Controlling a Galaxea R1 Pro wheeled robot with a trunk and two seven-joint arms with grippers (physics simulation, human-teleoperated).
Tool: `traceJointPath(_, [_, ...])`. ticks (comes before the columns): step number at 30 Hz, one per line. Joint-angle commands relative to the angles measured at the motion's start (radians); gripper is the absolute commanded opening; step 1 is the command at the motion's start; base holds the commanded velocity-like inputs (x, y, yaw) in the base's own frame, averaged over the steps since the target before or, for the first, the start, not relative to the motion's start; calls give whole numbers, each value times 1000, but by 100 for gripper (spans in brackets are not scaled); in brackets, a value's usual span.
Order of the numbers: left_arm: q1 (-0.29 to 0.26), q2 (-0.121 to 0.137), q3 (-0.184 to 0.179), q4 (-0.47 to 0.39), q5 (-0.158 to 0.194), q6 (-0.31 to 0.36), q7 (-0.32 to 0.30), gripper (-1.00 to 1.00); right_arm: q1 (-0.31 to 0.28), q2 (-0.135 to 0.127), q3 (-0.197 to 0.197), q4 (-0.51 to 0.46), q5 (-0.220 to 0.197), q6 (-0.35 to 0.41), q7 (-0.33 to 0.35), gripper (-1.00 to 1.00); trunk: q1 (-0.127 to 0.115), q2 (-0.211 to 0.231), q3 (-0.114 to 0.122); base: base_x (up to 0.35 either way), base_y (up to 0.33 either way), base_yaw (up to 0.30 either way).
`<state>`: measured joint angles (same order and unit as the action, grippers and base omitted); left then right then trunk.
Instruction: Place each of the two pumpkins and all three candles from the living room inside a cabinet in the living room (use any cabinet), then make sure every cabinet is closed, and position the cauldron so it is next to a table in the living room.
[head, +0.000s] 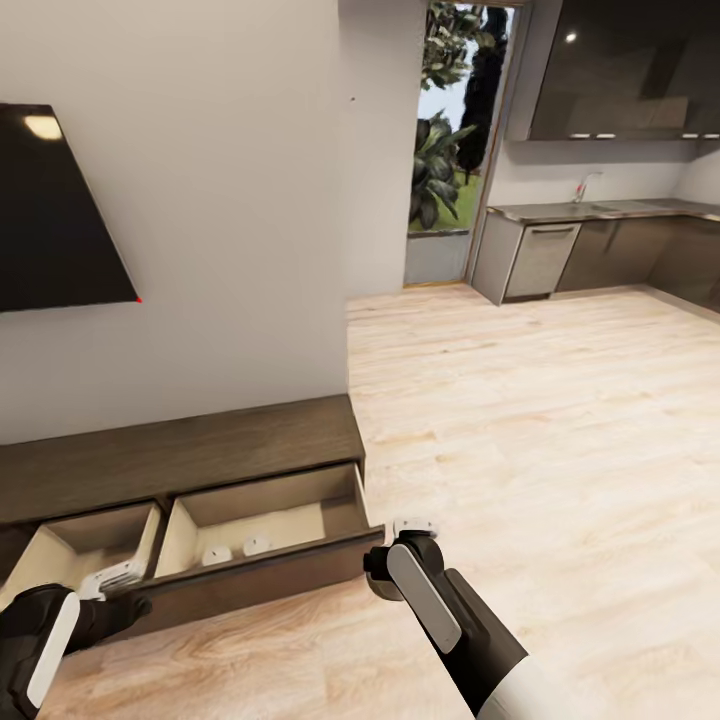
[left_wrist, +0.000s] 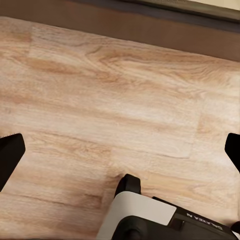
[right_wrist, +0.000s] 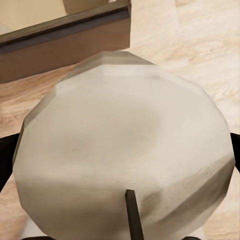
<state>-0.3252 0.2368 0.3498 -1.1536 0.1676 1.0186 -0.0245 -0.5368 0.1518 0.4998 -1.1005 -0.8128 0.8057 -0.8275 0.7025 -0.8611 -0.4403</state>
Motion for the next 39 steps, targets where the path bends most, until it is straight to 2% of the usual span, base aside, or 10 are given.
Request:
traceJointPath(1, [0,0,0,0,0,-1,0,100,0,0,0,0,-2,-3,-1,-100,0,0,-1,157,-157,276])
traceJointPath(7, [0,-1,0,0,0,-5,0,100,0,0,0,0,-3,-3,-1,-100,0,0,-4,223,-187,276])
traceJointPath(13, [0,-1,1,0,0,-46,1,100,0,0,0,0,-3,-3,1,-100,0,0,-8,267,-40,275])
traceJointPath(28, [0,-1,1,0,0,-50,2,100,0,-1,1,-1,-2,-18,2,-100,0,0,-18,80,-1,238])
traceJointPath(31, [0,-1,0,0,0,-51,3,100,0,-1,29,-1,-2,-63,2,-100,0,0,-18,210,0,21])
traceJointPath(33, [0,-1,0,0,-1,-51,2,100,0,-1,64,-1,-2,-75,2,-100,0,0,-17,206,0,-100])
traceJointPath(39, [0,-1,0,0,-2,-51,2,100,0,-1,83,-1,-2,-82,2,-100,0,0,-14,213,19,-180])
